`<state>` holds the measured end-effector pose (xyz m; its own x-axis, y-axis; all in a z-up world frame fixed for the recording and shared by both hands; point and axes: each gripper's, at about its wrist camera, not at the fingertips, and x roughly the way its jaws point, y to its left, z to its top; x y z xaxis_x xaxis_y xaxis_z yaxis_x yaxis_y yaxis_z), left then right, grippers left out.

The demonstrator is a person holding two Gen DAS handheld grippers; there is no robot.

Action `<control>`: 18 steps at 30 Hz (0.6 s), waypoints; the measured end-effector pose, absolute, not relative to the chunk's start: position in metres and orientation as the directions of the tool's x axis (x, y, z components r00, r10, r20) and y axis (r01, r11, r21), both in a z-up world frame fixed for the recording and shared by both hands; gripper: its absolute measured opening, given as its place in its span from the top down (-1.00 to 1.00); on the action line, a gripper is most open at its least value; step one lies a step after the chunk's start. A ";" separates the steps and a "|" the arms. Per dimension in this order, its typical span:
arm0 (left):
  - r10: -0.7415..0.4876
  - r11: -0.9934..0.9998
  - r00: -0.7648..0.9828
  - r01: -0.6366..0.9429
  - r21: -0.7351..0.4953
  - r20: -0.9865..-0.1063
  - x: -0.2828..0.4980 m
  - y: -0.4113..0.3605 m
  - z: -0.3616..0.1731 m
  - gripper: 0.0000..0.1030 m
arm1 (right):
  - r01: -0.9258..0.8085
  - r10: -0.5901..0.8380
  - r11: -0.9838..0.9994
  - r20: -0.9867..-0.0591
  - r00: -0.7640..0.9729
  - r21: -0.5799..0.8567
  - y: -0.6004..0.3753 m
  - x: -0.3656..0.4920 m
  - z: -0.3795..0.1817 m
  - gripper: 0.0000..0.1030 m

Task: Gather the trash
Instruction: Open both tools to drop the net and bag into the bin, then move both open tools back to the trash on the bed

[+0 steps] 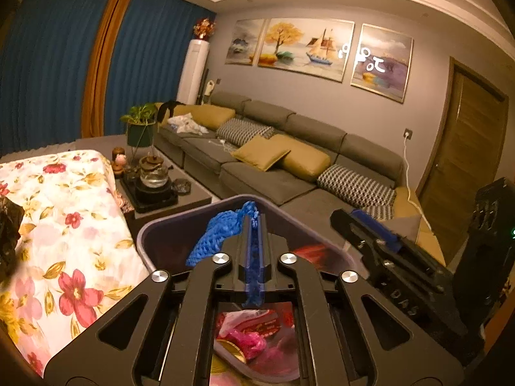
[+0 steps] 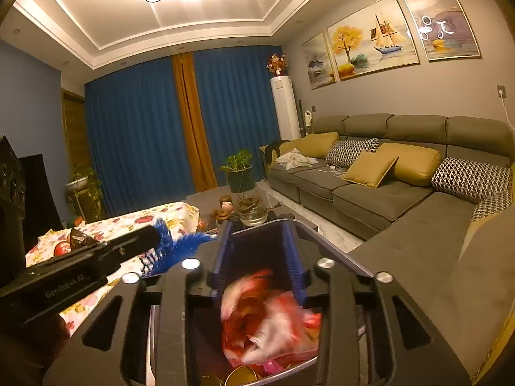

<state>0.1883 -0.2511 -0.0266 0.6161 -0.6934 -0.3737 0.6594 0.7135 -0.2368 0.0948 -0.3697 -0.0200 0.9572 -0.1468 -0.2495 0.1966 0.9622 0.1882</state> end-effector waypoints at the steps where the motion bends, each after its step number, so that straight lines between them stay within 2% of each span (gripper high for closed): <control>1: -0.686 0.720 0.619 0.653 -0.236 -0.383 0.189 -0.250 -0.027 0.61 | 0.199 -0.149 0.961 -0.247 0.957 0.191 -0.370 0.094 -0.020 0.19; 5: -0.679 0.731 0.632 0.633 -0.255 -0.374 0.189 -0.241 -0.029 -0.07 | 0.205 -0.156 0.959 -0.240 0.958 0.197 -0.371 0.089 -0.017 0.11; 8: -0.658 0.751 0.660 0.611 -0.251 -0.362 0.185 -0.231 -0.028 -0.37 | 0.208 -0.162 0.958 -0.225 0.961 0.198 -0.370 0.083 -0.013 -0.02; 10: -0.652 0.757 0.668 0.601 -0.257 -0.358 0.183 -0.225 -0.026 -0.48 | 0.212 -0.170 0.957 -0.214 0.962 0.196 -0.368 0.079 -0.011 -0.14; 18: -0.561 0.828 0.740 0.511 -0.232 -0.371 0.163 -0.187 -0.027 -0.64 | 0.199 -0.157 0.958 -0.202 0.967 0.208 -0.357 0.065 -0.006 -0.36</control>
